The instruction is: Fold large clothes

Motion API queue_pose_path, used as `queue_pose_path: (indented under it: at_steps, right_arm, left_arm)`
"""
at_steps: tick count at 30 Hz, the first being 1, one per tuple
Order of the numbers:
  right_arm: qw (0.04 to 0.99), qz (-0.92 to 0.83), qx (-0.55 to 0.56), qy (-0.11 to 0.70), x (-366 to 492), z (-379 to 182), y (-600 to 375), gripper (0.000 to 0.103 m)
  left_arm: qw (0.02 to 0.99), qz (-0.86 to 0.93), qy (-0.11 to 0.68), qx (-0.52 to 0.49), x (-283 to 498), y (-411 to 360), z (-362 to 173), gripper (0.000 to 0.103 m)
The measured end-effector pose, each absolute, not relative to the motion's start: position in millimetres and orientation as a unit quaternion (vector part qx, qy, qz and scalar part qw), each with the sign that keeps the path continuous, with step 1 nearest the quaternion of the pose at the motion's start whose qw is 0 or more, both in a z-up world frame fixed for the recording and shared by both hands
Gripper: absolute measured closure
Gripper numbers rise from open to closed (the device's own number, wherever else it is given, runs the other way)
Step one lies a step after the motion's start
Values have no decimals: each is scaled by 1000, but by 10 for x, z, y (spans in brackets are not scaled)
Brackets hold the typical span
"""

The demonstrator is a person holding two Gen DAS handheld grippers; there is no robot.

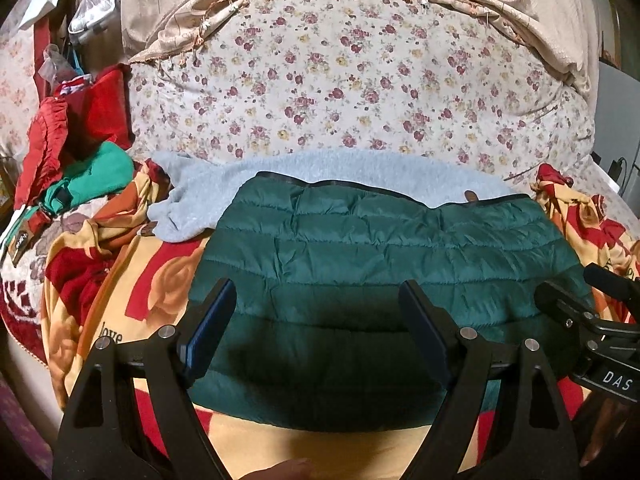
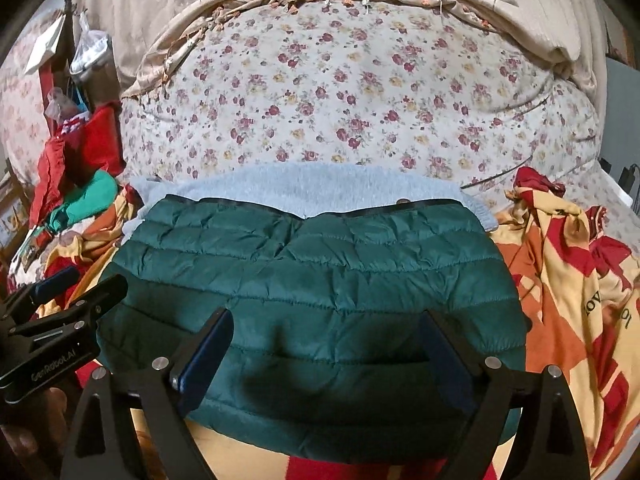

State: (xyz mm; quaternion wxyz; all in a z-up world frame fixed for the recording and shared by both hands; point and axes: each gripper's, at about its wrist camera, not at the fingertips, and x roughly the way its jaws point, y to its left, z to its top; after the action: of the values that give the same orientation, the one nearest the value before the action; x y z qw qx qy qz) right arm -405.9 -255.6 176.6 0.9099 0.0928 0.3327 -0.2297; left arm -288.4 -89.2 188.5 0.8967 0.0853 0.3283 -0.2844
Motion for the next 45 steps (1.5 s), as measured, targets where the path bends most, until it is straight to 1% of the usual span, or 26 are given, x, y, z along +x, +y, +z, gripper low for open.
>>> queue_pose_path:
  at_steps: [28, 39, 45]
  right_arm:
    - [902, -243, 80, 349, -4009, 1686, -2538, 10]
    - [902, -249, 78, 346, -4012, 1698, -2592, 10]
    - [900, -250, 76, 349, -3991, 1655, -2629, 10]
  left_arm:
    - [894, -285, 334, 89, -2885, -941, 1799, 20]
    - [901, -283, 315, 94, -2852, -965, 1830, 20]
    - [899, -284, 320, 93, -2822, -991, 1800, 20]
